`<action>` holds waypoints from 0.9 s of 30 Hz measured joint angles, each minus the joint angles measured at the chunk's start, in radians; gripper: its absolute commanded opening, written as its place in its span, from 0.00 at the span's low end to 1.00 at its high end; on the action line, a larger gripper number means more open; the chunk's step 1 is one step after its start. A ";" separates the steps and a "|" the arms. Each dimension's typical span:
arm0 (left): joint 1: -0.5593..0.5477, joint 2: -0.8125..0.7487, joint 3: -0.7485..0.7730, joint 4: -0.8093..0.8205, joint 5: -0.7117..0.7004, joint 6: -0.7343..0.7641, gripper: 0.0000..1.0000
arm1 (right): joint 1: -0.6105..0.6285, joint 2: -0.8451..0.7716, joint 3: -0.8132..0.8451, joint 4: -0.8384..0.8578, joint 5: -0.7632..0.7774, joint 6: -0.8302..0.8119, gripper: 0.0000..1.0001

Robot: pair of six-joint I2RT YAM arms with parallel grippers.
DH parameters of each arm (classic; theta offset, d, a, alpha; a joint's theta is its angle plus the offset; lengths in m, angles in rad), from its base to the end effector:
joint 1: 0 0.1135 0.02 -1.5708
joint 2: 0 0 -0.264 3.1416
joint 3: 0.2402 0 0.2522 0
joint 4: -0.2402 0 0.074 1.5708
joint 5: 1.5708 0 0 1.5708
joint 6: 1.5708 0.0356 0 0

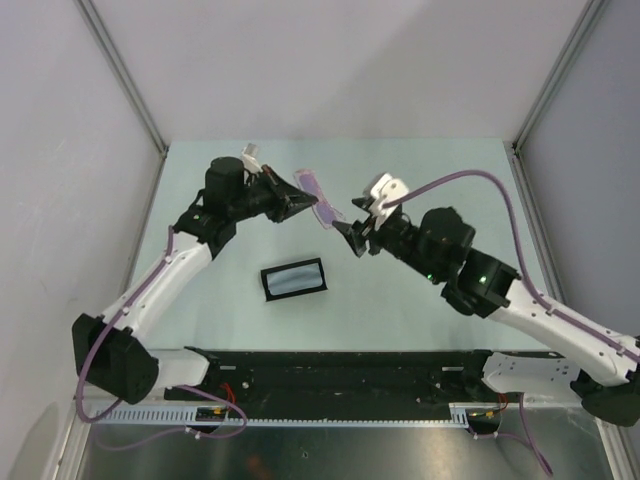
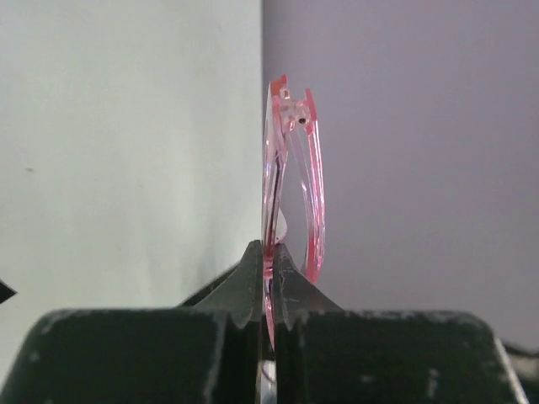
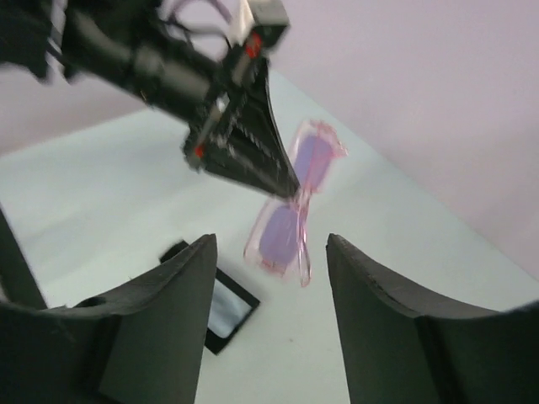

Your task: Organize the sunglasses

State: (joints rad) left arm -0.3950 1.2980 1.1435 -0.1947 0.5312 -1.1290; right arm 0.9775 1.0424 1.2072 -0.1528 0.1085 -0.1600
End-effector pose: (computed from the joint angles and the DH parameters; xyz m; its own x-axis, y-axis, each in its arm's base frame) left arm 0.2686 -0.1315 0.3535 -0.8321 -0.4975 -0.2451 0.0442 0.3810 -0.9235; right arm 0.1307 0.1869 0.4422 0.1283 -0.0930 -0.9874 -0.7529 0.6389 -0.1580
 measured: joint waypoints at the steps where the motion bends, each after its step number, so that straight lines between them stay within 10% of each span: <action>1: 0.000 -0.016 -0.002 -0.028 -0.051 -0.010 0.00 | 0.016 0.000 -0.034 0.029 0.031 -0.045 0.54; 15: -0.018 -0.202 -0.002 -0.303 -0.526 -0.034 0.00 | 0.106 0.114 -0.229 0.313 0.126 -0.348 0.57; 27: -0.089 -0.210 0.023 -0.401 -0.673 -0.034 0.00 | 0.153 0.243 -0.245 0.478 0.098 -0.447 0.86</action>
State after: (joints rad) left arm -0.4843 1.0878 1.1667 -0.5953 -0.1413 -1.1625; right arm 1.1305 1.2850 0.9627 0.3256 0.2062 -0.6071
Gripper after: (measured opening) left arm 0.025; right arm 0.830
